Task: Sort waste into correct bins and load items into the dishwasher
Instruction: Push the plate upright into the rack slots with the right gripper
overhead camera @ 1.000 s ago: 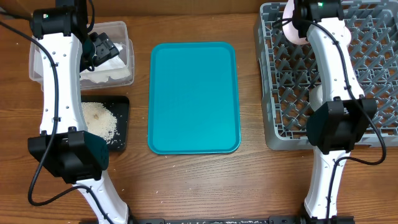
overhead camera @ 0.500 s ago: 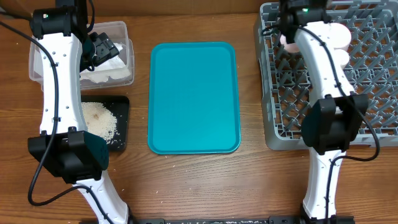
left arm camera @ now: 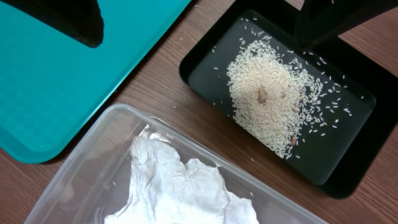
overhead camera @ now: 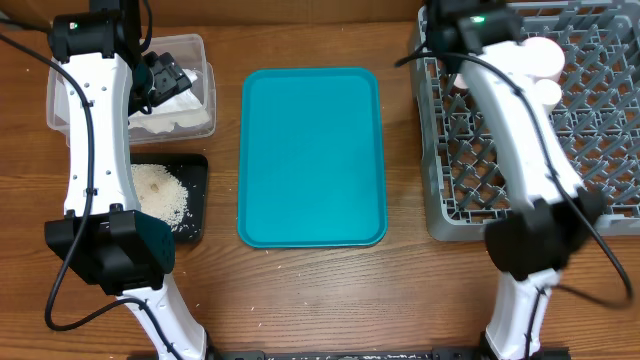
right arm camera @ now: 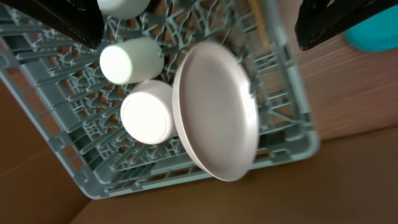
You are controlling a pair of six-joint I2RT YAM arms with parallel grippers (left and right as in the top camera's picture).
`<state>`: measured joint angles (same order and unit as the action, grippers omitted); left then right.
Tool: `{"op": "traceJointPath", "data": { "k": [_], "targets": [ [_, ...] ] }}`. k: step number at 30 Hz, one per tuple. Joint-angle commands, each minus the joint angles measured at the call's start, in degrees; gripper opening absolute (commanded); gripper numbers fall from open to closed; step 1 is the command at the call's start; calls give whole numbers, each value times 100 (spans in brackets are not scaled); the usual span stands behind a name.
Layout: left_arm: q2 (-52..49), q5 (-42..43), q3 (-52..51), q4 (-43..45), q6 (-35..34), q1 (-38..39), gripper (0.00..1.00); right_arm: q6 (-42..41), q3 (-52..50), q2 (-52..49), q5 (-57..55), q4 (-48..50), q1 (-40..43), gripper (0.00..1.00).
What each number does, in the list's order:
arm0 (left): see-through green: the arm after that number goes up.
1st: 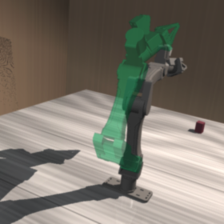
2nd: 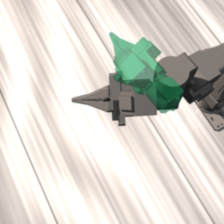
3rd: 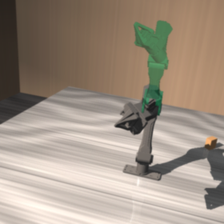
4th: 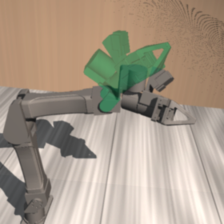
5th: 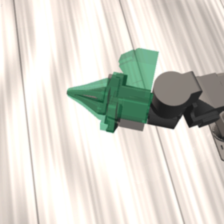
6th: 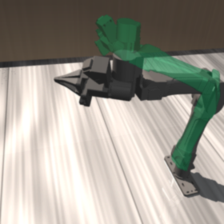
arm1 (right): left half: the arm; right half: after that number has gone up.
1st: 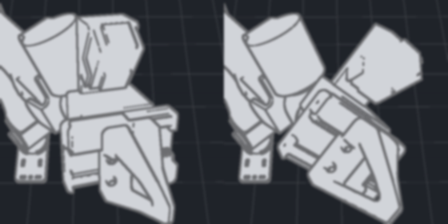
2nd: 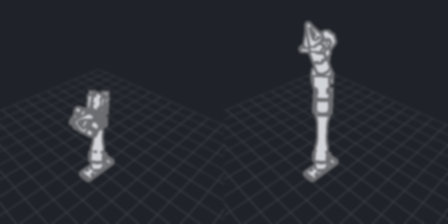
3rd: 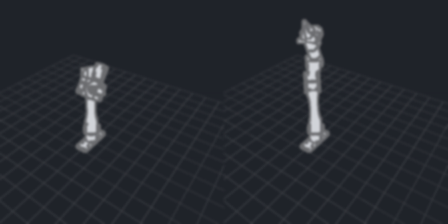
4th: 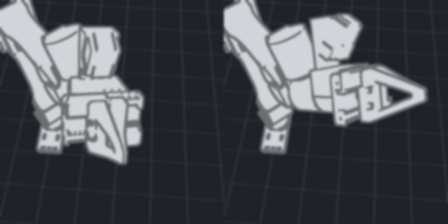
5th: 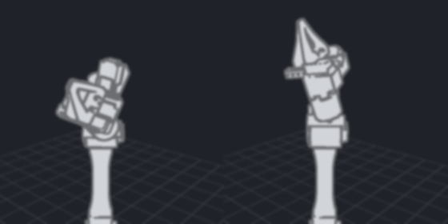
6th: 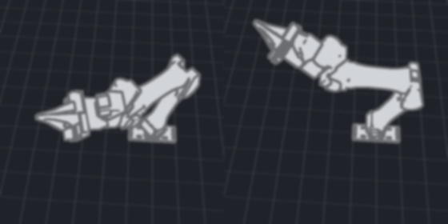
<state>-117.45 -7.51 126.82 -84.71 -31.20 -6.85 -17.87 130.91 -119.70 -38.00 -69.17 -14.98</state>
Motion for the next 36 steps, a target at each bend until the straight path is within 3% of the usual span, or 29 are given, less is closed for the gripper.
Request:
{"op": "traceJointPath", "data": {
  "k": [1,5,9,10,11,14,16,24,33,36],
  "targets": [
    [22,2,66,-11,-13,13,100,-348,157,997,1244,-382,59,100],
    [22,2,66,-11,-11,13,100,-769,157,1447,1475,-1027,59,100],
    [22,2,66,-11,-11,13,100,-726,131,1432,1453,-1010,308,100],
    [22,2,66,-11,-11,13,100,-728,118,1381,1458,-931,459,95],
    [22,2,66,-11,-13,13,100,-726,92,1318,1482,-828,592,84],
    [22,2,66,-11,-11,13,100,-723,22,1110,1891,-435,1163,28],
    [22,2,66,-11,-11,13,100,-723,22,920,2446,-208,1613,6],
    [22,2,66,-11,-11,13,100,-719,22,-179,5368,599,2994,4],
    [22,2,66,-11,-13,13,100,-726,22,-1279,7458,1668,3112,4],
    [22,2,66,-11,-11,13,100,-728,20,-1484,7582,1838,3047,4]
  ]
}}
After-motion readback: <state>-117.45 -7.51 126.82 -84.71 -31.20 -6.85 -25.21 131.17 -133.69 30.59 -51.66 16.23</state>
